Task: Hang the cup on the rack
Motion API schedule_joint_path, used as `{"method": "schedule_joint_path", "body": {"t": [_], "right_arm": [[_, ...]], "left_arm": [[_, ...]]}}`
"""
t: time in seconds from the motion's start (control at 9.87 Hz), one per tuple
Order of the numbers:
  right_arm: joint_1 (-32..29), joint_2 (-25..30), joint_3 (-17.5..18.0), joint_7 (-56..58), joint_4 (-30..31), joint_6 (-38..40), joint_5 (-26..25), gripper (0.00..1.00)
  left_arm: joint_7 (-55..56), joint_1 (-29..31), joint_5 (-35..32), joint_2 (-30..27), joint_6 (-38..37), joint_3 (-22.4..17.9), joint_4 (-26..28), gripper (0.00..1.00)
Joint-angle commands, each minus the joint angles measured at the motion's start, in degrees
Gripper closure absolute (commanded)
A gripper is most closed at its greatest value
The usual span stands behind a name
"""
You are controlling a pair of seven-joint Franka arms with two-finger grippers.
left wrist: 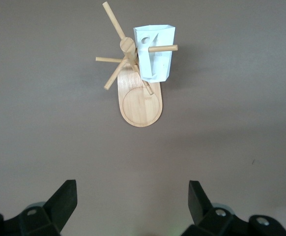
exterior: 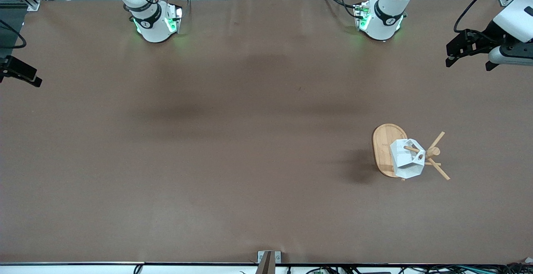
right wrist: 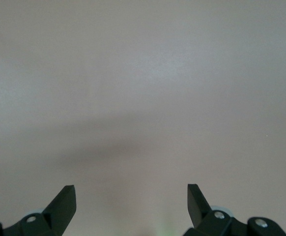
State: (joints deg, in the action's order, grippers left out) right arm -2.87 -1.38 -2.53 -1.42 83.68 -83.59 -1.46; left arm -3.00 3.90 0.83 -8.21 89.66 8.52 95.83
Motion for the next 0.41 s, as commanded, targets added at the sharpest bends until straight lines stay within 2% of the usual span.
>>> {"method": "schedule_joint_path", "body": {"t": [0.0,0.2,0.3], "right_arm": [[-0.8,0.4,0.5,-0.2,0.6,-0.2,-0.1,0.0],[-1.0,0.3,0.5,-0.2,0.6,-0.4,-0.1,0.0],[-1.0,0.3,0.5,-0.2,0.6,-0.4,-0.1,0.0]], "left_arm": [[-0.3,0.8,-1.4,2.1,-2.3,0.8,-1.2,0.0],[-0.2,0.8,-1.4,4.7,-5.8,0.5,-4.9,0.0],[0.4,0.8,-1.4,4.8,-5.9,0.5,-5.0,0.0]]}}
